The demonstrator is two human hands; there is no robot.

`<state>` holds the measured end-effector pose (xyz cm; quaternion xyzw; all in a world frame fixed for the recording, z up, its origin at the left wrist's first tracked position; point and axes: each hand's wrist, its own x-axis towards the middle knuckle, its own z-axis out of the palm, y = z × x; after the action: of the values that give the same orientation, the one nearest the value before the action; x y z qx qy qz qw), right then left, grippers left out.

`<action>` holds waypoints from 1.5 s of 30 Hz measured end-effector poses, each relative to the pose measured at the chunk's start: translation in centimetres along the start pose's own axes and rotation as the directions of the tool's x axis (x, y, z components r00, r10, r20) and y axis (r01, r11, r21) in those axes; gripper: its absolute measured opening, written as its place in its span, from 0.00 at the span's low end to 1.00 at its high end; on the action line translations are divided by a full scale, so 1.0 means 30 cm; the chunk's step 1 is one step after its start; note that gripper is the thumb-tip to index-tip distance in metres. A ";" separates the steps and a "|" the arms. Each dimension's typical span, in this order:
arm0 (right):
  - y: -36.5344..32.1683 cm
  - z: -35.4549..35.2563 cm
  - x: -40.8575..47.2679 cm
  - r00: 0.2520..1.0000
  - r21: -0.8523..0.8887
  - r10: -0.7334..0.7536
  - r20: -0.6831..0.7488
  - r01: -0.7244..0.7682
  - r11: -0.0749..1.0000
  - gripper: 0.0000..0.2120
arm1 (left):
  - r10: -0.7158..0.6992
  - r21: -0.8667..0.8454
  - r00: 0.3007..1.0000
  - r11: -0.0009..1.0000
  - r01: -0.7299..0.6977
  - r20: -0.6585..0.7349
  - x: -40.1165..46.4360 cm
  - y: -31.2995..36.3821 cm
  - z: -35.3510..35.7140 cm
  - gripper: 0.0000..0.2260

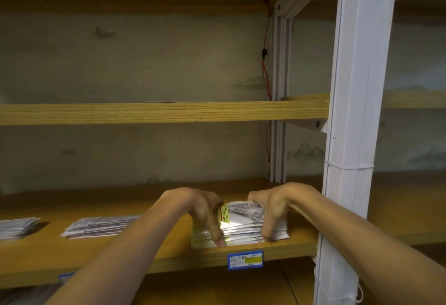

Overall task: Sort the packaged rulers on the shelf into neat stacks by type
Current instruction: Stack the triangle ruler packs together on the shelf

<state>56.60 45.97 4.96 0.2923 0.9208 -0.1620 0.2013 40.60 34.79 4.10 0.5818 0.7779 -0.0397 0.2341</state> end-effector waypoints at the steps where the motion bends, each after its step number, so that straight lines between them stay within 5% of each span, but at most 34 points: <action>1: 0.004 0.003 -0.001 1.000 0.010 -0.007 -0.015 0.007 1.000 0.35 | 0.013 -0.010 1.000 1.000 -0.013 -0.009 0.002 -0.003 0.000 0.38; 7: 0.039 0.051 -0.003 0.950 0.013 -0.042 -0.308 0.048 0.999 0.43 | 0.101 -0.013 0.945 0.994 -0.110 -0.310 0.017 -0.037 0.029 0.38; 11: 0.048 0.107 0.001 0.790 -0.118 -0.099 -0.605 0.034 0.992 0.47 | 0.007 -0.277 0.826 0.941 -0.197 -0.564 0.039 -0.066 0.085 0.48; 14: 0.051 0.159 0.014 0.646 -0.198 -0.152 -0.748 0.001 0.980 0.44 | -0.236 -0.609 0.713 0.724 -0.324 -0.660 0.038 -0.057 0.147 0.43; 17: 0.052 0.193 0.030 0.541 -0.221 -0.188 -0.820 0.003 0.975 0.42 | -0.274 -0.815 0.824 0.475 -0.332 -0.495 0.044 -0.055 0.175 0.25; 19: 0.050 0.206 0.034 0.507 -0.175 -0.159 -0.847 0.016 0.984 0.41 | -0.257 -0.852 0.844 0.380 -0.361 -0.472 0.047 -0.057 0.185 0.23; 23: 0.044 0.214 0.031 0.506 -0.081 -0.113 -0.855 0.085 0.993 0.41 | -0.284 -0.811 0.772 0.350 -0.469 -0.569 0.050 -0.041 0.204 0.17; 29: 0.038 0.191 -0.019 0.719 0.164 -0.074 -0.691 0.256 0.953 0.50 | -0.315 -0.779 0.720 0.363 -0.511 -0.619 0.045 -0.041 0.208 0.15; 33: 0.032 0.231 0.017 0.539 0.354 0.089 -0.838 0.412 0.840 0.46 | -0.314 -0.783 0.727 0.378 -0.494 -0.610 0.048 -0.045 0.219 0.17; 39: 0.067 0.252 0.078 0.600 0.627 0.233 -0.766 0.614 0.480 0.48 | -0.282 -0.769 0.735 0.413 -0.488 -0.617 0.031 -0.041 0.217 0.22; 45: 0.074 0.273 0.067 0.549 0.589 0.226 -0.805 0.687 0.426 0.48 | -0.244 -0.759 0.741 0.413 -0.504 -0.625 0.014 -0.036 0.226 0.27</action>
<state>58.71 45.24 -3.49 0.2366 0.7137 -0.4886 -0.4427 41.65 32.56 -2.33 0.3995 0.6483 0.6091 0.2217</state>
